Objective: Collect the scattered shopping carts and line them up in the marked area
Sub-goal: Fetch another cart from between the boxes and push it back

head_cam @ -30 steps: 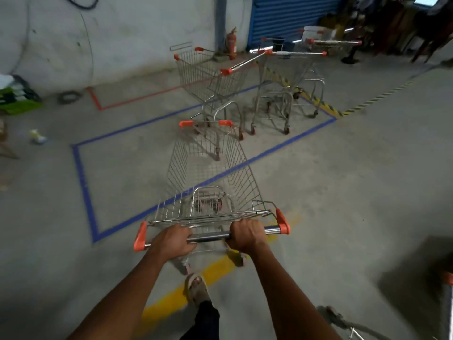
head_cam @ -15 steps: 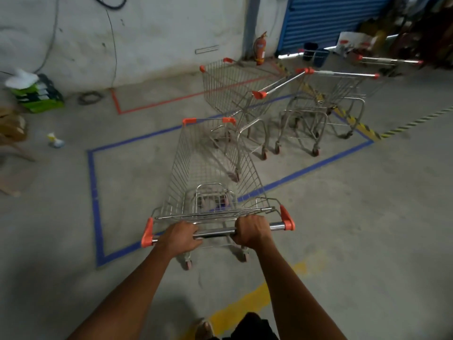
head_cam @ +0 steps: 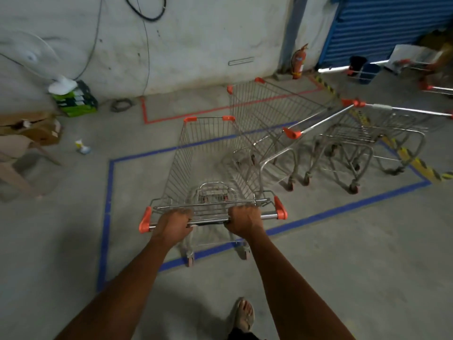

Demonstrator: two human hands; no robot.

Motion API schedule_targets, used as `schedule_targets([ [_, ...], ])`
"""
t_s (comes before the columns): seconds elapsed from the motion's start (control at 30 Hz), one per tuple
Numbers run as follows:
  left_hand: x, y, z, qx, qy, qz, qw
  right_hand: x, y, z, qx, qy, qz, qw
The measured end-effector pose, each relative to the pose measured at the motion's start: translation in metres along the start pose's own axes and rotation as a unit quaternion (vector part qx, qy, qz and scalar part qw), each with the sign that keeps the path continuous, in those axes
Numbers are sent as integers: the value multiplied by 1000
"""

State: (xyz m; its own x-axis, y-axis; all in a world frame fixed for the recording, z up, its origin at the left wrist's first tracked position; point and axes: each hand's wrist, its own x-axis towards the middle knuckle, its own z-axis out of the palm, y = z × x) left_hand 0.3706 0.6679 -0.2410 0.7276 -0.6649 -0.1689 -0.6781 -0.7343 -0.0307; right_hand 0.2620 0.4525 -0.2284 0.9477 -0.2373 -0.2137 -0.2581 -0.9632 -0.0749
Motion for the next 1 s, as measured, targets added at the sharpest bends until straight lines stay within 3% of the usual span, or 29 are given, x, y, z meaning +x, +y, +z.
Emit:
schedule_targets([
  [0.2, 59, -18, -2, 0, 32, -91, 995, 66, 18, -14, -30, 54, -39, 997],
  [0.4, 110, -44, -13, -39, 1, -84, 996, 107, 19, -23, 7, 60, -36, 998],
  [0.6, 124, -49, -23, -43, 27, -82, 995, 116, 7, -30, 6, 44, 8, 999],
  [1.0, 109, -21, -48, -108, 112, 111, 982, 70, -22, -43, 18, 95, 91, 991],
])
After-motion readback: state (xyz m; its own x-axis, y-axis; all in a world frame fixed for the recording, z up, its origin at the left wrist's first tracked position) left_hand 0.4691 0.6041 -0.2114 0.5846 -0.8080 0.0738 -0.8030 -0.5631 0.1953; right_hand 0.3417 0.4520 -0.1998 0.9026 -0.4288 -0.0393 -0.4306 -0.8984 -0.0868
